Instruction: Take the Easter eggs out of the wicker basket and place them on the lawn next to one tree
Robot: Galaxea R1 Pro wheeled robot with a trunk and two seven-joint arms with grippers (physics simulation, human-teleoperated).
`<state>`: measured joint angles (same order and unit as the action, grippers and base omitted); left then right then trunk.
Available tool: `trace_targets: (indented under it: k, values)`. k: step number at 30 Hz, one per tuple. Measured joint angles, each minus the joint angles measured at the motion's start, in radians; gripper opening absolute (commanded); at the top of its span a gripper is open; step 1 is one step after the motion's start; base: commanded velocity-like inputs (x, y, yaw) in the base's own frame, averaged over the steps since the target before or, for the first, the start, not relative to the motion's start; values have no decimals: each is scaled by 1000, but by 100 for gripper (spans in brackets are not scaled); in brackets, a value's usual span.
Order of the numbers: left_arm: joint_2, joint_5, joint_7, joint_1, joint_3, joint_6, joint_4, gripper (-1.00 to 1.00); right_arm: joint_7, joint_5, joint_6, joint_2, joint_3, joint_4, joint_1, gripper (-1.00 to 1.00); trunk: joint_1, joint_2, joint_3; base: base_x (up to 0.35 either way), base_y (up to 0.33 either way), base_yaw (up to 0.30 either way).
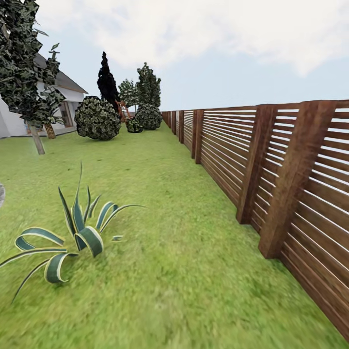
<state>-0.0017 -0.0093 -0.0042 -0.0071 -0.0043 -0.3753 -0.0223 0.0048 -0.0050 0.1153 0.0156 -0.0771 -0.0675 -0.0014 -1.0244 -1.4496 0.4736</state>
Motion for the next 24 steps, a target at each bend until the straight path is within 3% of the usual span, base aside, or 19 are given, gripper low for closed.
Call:
trace_targets:
  k: [15,24]
  values:
    - [-1,-2,0,0,-2,-9,0,100,2,6,1,3,6,-6,0,100,0,0,0,321,-3,-9]
    - [-1,-3,0,0,-2,-10,0,100,2,6,2,3,6,-5,0,100,0,0,0,321,-97,0]
